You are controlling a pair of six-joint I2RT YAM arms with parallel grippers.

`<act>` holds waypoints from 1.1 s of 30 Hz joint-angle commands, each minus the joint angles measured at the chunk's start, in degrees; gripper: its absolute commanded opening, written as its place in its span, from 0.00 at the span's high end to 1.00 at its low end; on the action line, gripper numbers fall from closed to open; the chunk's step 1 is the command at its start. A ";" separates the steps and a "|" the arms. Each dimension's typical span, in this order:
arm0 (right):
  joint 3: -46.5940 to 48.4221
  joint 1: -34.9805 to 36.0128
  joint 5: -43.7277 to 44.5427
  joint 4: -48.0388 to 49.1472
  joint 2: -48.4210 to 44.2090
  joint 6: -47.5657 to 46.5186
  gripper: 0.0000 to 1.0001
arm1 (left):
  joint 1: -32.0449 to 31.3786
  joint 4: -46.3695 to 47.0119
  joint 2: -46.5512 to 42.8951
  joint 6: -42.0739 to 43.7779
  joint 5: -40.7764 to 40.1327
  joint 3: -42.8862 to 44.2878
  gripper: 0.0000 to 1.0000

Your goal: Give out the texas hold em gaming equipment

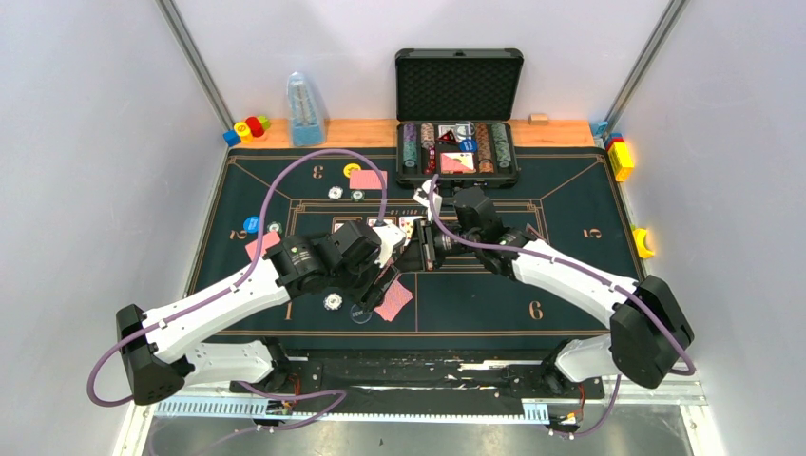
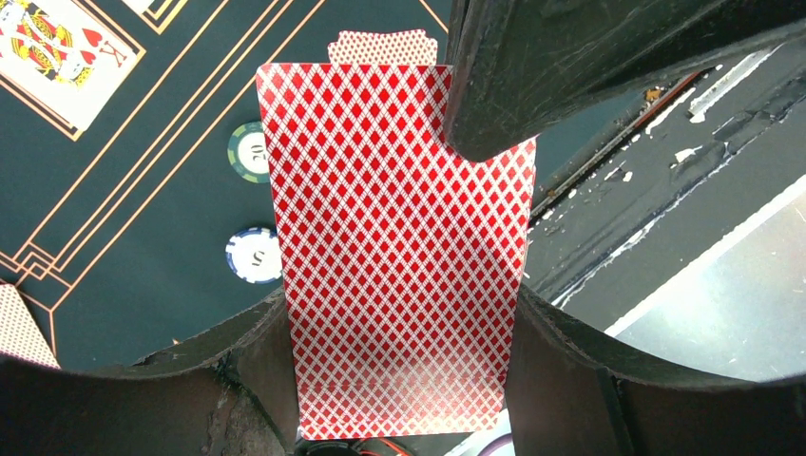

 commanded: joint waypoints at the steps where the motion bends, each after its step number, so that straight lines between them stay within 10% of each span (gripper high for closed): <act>1: 2.53 0.01 5.55 -3.39 -3.36 -2.92 0.88 | -0.07 1.45 -1.94 0.32 0.13 0.91 1.00; 25: 2.22 -16.97 -9.55 -9.58 -19.07 -24.54 1.00 | -0.07 1.47 -3.07 0.22 0.32 0.83 1.00; 33: 9.34 -23.41 -7.52 -32.88 -13.60 -67.08 1.00 | -0.07 1.54 -3.31 0.06 0.92 0.85 1.00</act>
